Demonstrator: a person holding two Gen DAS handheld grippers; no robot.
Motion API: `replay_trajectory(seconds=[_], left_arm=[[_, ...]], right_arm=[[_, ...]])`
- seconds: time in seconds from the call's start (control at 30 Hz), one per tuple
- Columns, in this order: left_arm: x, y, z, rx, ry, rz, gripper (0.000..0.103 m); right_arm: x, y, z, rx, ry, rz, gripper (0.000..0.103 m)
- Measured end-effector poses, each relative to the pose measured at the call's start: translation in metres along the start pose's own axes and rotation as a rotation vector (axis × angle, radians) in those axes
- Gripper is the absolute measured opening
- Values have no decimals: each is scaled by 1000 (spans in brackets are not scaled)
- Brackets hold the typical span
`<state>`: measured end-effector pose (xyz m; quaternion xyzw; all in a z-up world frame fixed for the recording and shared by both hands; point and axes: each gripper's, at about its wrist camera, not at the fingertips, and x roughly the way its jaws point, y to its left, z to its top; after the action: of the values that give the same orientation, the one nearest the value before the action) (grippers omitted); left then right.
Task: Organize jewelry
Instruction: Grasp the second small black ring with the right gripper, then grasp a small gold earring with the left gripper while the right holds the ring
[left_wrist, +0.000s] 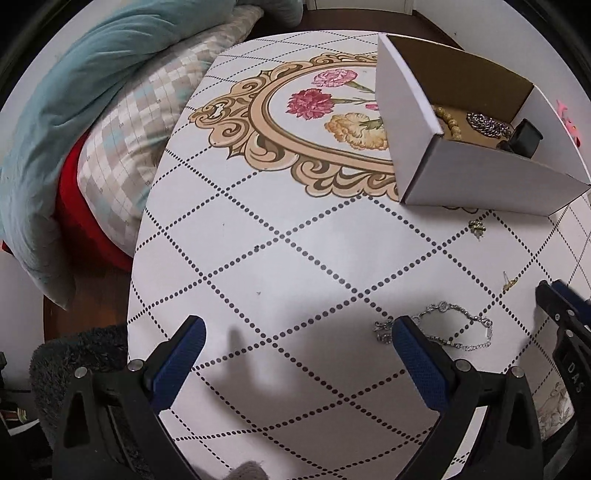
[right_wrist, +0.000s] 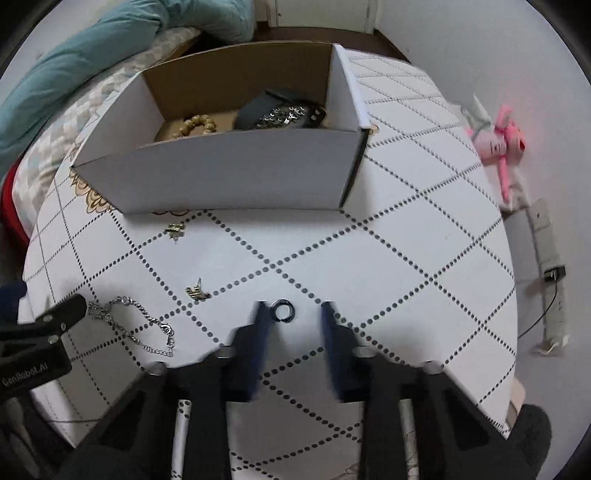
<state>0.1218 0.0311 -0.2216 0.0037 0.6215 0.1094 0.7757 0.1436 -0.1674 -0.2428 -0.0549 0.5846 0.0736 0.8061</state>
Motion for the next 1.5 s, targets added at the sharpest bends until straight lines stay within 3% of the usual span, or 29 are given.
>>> replay_trajectory(seconds=[0.13,0.43,0.57,0.63,0.73,0.77,0.87,0.97,1.03,1.27,1.5], left_arm=[[-9,-12,-1,16,-17,-25,103],[-27,-79,-2,104,-58,-155,102],[-26,-103,-1,153,-69,-188,92],[-25,-112,0,176,-78,-192,82],[-19,-121,2,207,-74,-192,57],[-19,-124,1,214,-72,-192,44],[-17,-127,3,227,-89,-198,36],[-17,-128,5,244,-98,-219,15],[-17,-130,6,254,-101,-228,7],[-18,-127,8,240,-101,-257,6],[-67,-99,21,195,-158,-340,6]], right_arm=[[-1,-5,-4,24,9,25,12],[-18,-75,-4,211,1,46,12],[-19,-93,-4,243,5,28,12],[-19,-99,-4,254,9,24,12],[-16,-102,-5,267,18,25,12],[-17,-102,-6,268,19,24,12],[-17,-102,-5,267,19,24,12],[-18,-103,-5,266,15,25,12],[-20,-101,-5,265,13,24,12],[-31,-97,2,266,-11,42,12],[-62,-94,21,278,-69,126,12]])
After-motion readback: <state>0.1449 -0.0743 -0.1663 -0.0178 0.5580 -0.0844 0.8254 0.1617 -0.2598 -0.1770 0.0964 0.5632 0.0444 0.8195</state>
